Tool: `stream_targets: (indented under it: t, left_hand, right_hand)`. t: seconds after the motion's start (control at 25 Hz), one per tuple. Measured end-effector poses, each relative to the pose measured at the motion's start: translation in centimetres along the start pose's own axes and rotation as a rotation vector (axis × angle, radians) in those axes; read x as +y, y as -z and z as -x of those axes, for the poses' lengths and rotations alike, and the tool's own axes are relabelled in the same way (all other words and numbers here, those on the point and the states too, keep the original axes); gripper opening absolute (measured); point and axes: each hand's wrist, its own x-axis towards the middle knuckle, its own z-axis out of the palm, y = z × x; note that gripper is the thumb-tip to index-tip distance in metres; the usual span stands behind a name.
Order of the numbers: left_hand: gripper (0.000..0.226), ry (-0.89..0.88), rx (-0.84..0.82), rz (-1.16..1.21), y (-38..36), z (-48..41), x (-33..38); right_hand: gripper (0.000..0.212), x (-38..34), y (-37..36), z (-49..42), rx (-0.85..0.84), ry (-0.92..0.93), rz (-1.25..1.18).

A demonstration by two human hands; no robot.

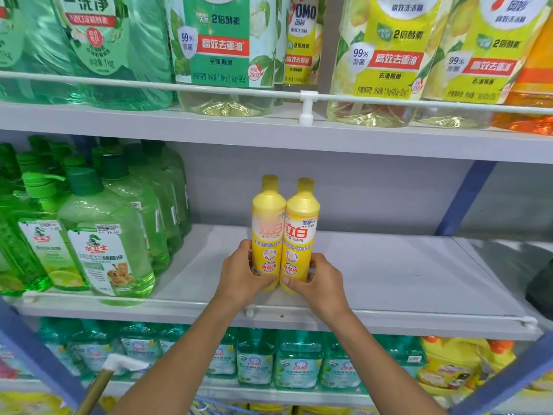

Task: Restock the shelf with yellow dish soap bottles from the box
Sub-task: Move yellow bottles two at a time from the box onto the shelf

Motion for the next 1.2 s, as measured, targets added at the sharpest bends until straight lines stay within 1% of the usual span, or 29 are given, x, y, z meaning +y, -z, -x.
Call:
stream_targets:
  t: [0.08,0.2,0.4,0.56,0.76,1.0,1.2]
  left_hand:
    - [0.062,0.001,-0.033,0.009,0.1,-0.9,-0.3]
    - [0.058,0.002,-0.014,0.044,-0.2,-2.8,-0.7]
    - [0.049,0.023,0.104,0.088,-1.9,-7.1,-1.8]
    - [0.053,0.012,0.226,0.121,-3.5,-9.6,-3.6]
    - [0.053,0.002,0.268,0.198,-4.6,-11.3,-4.3]
    - [0.048,-0.013,0.303,0.204,-5.0,-13.0,-4.6]
    - [0.046,0.038,0.338,0.171,-5.1,-13.2,-4.5]
  right_hand:
    - [0.061,0.3,-0.1,-1.1,-0.02,-0.006,-0.035]
    - [0.06,0.8,-0.6,-3.3,-0.033,-0.016,-0.066]
    - [0.058,1.5,-1.5,-8.2,-0.018,-0.035,-0.15]
    - [0.052,2.9,-2.6,-11.3,0.001,-0.047,-0.197]
    - [0.042,4.4,-3.4,-13.3,0.022,-0.049,-0.263]
    - [0.038,4.3,-4.1,-15.2,0.023,0.023,-0.194]
    - [0.036,4.2,-4.0,-15.2,0.01,0.066,-0.187]
